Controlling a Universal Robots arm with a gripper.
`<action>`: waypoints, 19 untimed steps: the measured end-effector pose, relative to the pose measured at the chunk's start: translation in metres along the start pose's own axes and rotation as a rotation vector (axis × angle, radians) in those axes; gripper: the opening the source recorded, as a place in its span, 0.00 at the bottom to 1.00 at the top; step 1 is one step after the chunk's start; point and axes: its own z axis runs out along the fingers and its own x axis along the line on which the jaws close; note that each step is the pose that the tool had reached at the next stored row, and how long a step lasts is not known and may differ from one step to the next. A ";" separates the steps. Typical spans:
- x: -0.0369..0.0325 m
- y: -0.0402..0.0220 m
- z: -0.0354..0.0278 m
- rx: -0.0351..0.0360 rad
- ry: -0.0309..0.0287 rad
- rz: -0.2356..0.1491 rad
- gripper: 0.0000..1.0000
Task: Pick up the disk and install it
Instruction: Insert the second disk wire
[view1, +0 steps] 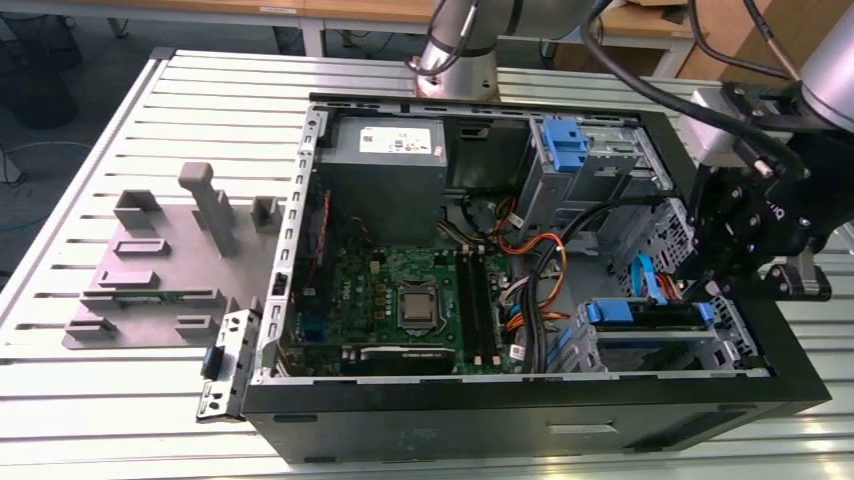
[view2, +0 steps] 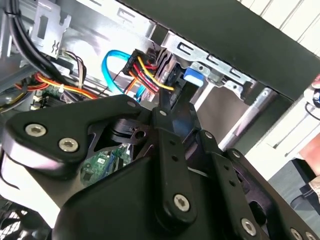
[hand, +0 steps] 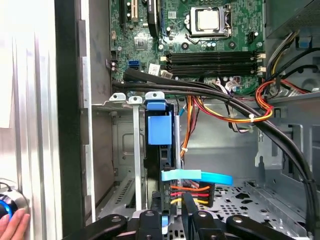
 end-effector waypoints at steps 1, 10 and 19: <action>0.0001 0.0000 -0.0023 0.0000 -0.0001 0.000 0.30; 0.0001 0.0000 -0.0031 -0.0039 -0.0776 0.001 0.30; 0.0003 -0.0001 -0.0094 -0.0039 -0.0776 0.001 0.30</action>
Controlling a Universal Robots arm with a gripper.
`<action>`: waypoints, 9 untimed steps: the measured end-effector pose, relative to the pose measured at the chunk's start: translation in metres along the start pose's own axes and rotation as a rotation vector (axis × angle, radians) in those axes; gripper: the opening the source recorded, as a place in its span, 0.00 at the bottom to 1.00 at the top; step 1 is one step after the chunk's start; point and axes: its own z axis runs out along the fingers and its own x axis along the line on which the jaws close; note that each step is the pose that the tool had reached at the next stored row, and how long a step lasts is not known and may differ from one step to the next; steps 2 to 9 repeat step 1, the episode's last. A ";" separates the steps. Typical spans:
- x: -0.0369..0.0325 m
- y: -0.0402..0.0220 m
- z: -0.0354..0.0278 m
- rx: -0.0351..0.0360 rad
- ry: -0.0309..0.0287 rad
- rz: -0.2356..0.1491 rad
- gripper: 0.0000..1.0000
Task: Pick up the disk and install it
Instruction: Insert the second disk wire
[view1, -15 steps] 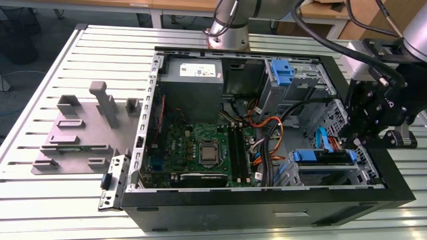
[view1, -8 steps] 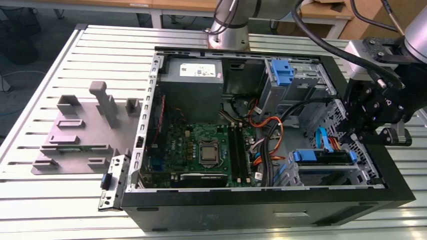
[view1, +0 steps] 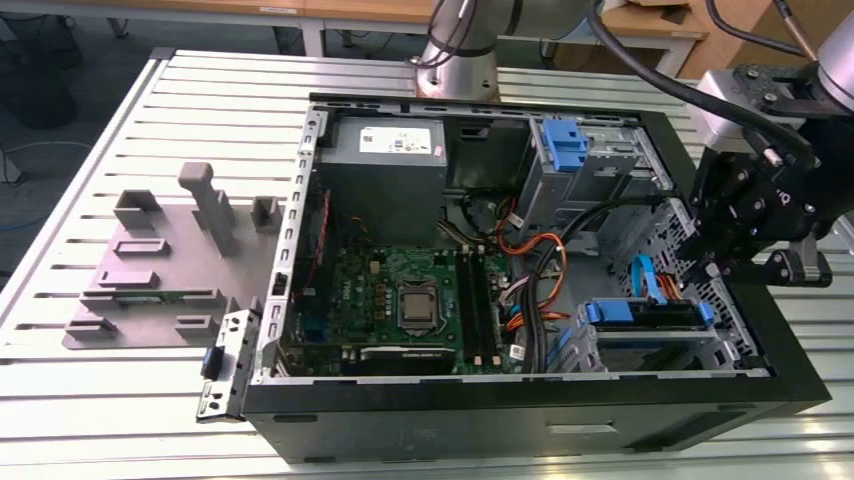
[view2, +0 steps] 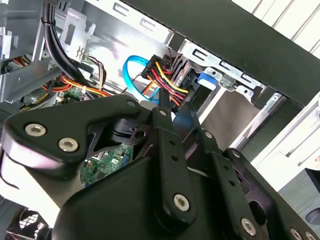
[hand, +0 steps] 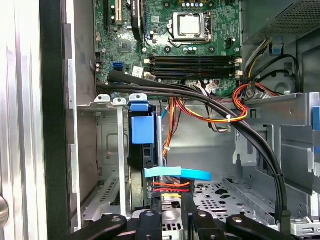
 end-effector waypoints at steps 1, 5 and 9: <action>0.0000 0.0000 0.0000 0.0000 0.0000 0.000 0.30; 0.0000 0.0000 0.0000 0.0000 0.0000 0.000 0.30; 0.0000 0.0000 0.0000 0.0000 0.0000 0.000 0.30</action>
